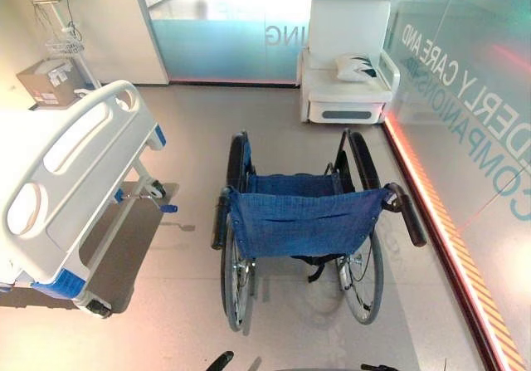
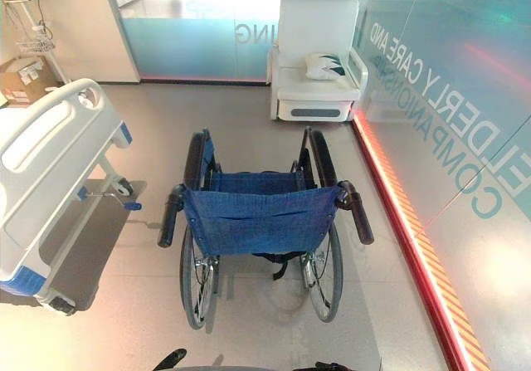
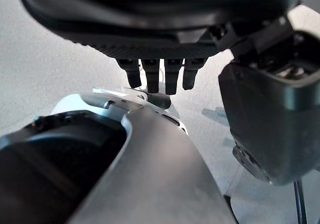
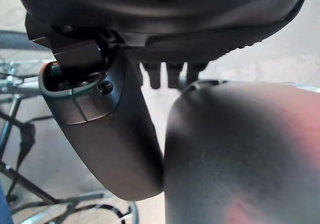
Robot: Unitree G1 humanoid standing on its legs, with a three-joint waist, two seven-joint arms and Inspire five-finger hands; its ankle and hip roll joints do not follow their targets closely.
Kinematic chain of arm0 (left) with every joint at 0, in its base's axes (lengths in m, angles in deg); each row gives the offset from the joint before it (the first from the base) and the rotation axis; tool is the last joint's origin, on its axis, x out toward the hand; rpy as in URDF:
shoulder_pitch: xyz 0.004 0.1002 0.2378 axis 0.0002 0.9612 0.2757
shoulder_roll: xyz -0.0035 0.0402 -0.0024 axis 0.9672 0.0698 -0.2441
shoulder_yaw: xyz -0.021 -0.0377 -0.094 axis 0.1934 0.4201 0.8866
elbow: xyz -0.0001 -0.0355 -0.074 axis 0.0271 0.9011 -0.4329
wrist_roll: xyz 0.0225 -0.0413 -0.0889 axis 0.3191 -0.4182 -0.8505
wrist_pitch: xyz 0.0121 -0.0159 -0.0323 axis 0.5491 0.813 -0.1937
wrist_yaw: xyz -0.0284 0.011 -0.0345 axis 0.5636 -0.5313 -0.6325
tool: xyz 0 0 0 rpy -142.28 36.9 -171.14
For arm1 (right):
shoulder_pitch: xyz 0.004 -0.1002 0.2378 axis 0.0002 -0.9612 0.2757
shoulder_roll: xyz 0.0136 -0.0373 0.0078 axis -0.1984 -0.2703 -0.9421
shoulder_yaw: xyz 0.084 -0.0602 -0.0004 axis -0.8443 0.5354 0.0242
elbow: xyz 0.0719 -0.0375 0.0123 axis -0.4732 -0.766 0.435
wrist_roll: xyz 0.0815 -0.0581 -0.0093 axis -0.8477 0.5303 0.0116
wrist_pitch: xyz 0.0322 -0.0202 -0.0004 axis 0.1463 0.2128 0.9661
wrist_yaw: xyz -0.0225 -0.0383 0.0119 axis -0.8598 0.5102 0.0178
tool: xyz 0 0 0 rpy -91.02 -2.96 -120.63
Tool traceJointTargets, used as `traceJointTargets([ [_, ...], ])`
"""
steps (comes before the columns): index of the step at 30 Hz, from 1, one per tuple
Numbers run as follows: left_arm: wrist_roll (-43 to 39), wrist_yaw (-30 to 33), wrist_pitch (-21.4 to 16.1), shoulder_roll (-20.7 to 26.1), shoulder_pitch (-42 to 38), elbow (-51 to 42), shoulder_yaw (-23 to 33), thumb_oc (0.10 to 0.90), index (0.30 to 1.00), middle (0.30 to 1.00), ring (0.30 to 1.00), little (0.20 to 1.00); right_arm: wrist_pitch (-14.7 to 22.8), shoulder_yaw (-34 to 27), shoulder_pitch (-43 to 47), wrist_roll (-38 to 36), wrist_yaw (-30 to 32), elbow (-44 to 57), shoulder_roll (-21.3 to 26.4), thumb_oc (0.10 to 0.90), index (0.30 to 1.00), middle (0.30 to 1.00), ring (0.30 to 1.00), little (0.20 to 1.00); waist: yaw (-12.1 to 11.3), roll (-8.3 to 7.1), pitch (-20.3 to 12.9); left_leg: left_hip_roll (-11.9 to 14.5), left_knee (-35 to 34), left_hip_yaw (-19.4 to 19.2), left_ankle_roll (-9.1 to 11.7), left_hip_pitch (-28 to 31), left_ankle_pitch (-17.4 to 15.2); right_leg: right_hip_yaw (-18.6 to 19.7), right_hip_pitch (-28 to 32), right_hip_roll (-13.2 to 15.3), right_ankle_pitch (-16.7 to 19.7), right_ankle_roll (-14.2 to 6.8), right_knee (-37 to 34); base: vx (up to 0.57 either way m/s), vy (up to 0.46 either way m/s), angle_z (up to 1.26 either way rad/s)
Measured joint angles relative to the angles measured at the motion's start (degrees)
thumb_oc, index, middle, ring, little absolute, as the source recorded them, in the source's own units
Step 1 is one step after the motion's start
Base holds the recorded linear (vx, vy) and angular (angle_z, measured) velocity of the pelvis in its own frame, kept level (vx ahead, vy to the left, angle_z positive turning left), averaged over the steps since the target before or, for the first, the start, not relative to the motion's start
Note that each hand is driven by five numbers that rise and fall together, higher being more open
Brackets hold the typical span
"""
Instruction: Push the wheelchair next to the bed
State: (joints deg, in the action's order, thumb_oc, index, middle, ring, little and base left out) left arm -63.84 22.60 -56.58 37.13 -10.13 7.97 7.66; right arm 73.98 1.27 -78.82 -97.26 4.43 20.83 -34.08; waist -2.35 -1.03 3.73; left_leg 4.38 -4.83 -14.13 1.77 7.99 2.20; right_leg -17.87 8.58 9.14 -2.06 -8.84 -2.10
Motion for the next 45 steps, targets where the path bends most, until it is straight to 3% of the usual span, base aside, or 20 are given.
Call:
traceJointTargets([
  [20,-0.1,-1.2,0.1,0.0,0.0,0.5,0.0,0.800,0.900,0.900,0.900,0.900,-0.1,0.0,-0.1,0.1,-0.2,0.0,0.0,0.800,0.900,0.900,0.900,0.900,0.1,0.09,-0.4,0.0,-0.3,0.0,0.0,0.9,0.0,-0.1,1.2,0.0,0.0,0.0,-0.6,0.00,0.000,0.00],
  [31,-10.8,-0.3,0.2,-0.2,0.3,1.4,4.3,0.800,0.900,0.900,0.900,0.900,0.6,-0.6,-0.3,-1.3,0.0,0.4,0.1,0.800,0.900,0.900,0.900,0.900,0.0,0.03,-0.5,-0.1,-0.3,0.0,0.0,1.1,0.0,0.0,1.2,-0.1,0.0,0.0,-0.7,0.00,0.000,0.00],
  [38,-26.8,2.3,1.3,0.4,3.9,-12.7,11.2,0.800,0.900,0.900,0.900,0.900,1.2,-5.8,-4.0,-9.2,5.0,9.4,1.0,0.800,0.900,0.900,0.900,0.900,0.1,0.13,-0.4,-0.1,-0.4,0.0,0.0,0.9,0.0,0.1,1.0,0.0,0.1,-0.1,-0.7,0.00,0.000,0.00],
  [41,-34.3,5.0,1.3,0.8,3.6,-19.6,15.7,0.800,0.900,0.900,0.900,0.900,2.0,-9.8,-4.4,-12.1,9.0,14.2,2.9,0.800,0.900,0.900,0.900,0.900,0.7,0.22,-0.3,-0.1,-0.4,-0.1,0.0,0.6,0.0,0.2,0.7,-0.1,0.4,-0.1,-1.0,0.00,0.000,0.00],
  [45,-37.8,7.1,0.6,2.8,3.4,-28.1,18.1,0.800,0.900,0.900,0.900,0.900,4.0,-13.7,-4.9,-14.4,16.5,22.7,6.4,0.800,0.900,0.900,0.900,0.900,1.3,0.47,0.1,-0.1,-0.4,-0.3,0.0,0.0,0.0,0.4,0.4,-0.4,1.2,-0.1,-2.0,0.00,0.005,-0.02],
])
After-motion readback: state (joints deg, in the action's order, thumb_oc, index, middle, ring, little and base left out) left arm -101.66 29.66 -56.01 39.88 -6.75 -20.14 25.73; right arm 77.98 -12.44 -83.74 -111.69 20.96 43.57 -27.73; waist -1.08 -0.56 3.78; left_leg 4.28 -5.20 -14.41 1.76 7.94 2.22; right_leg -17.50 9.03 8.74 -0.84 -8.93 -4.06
